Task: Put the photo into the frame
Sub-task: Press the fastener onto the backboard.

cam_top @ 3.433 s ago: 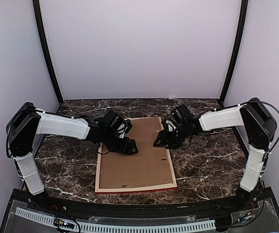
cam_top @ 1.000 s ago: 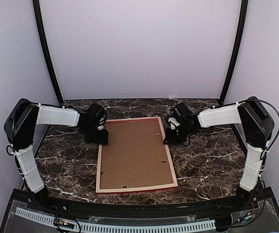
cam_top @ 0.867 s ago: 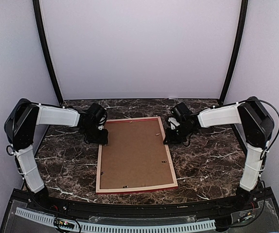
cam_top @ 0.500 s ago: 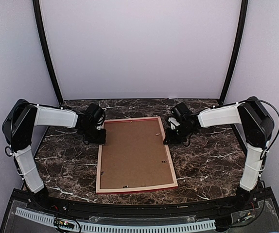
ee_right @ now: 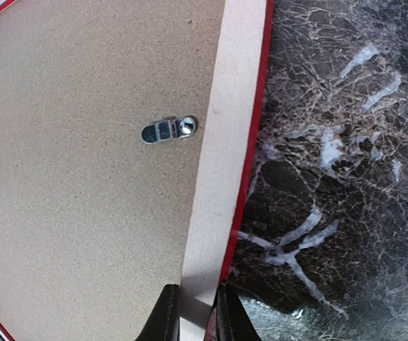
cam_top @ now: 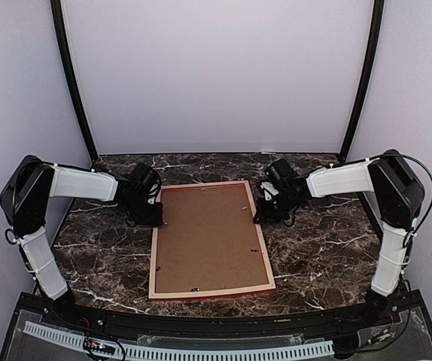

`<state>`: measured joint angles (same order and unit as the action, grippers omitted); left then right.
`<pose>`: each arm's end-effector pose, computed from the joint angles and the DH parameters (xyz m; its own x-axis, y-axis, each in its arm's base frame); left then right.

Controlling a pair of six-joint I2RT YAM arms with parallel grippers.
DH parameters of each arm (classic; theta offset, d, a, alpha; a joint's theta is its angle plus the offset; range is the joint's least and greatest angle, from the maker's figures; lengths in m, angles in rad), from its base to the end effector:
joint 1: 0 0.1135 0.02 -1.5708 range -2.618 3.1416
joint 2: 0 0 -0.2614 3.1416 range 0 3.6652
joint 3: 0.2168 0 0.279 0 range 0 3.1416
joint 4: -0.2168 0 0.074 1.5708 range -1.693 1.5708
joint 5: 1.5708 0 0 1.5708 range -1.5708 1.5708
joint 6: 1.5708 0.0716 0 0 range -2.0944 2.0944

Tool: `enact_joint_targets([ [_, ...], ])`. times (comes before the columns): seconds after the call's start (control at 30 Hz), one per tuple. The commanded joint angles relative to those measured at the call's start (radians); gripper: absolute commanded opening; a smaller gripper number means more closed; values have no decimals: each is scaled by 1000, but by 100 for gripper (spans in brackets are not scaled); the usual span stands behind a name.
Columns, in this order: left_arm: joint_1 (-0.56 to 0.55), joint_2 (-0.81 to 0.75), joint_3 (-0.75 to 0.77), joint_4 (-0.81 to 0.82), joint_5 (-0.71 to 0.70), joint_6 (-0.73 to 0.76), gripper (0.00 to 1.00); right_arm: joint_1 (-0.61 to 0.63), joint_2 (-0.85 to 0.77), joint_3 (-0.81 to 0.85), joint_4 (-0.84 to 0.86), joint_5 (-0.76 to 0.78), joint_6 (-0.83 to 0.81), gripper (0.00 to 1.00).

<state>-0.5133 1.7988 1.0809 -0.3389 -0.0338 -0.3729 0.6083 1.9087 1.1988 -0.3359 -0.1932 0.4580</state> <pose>0.3456 -0.1920 0.1074 -0.8800 0.0781 -0.4686 0.1672 0.9742 -0.1517 0.3407 0.2540 0.1032 -0.9198 -0.1118 -0.3761 -0.2599 0.8917 0.3706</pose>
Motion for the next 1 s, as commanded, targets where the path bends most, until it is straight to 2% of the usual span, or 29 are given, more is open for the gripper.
enact_joint_targets([
  [0.0,-4,-43,-32,-59,46,8,38,-3,-3,-18,11,-13,-23,0],
  [0.23,-4,-40,-32,-54,72,11,43,-3,-3,-21,16,-18,-24,0],
  [0.5,-4,46,17,-56,54,18,46,-3,-7,-20,15,-20,-24,0],
  [0.97,-4,111,80,-39,-24,12,44,-2,8,-1,7,-27,-28,0],
])
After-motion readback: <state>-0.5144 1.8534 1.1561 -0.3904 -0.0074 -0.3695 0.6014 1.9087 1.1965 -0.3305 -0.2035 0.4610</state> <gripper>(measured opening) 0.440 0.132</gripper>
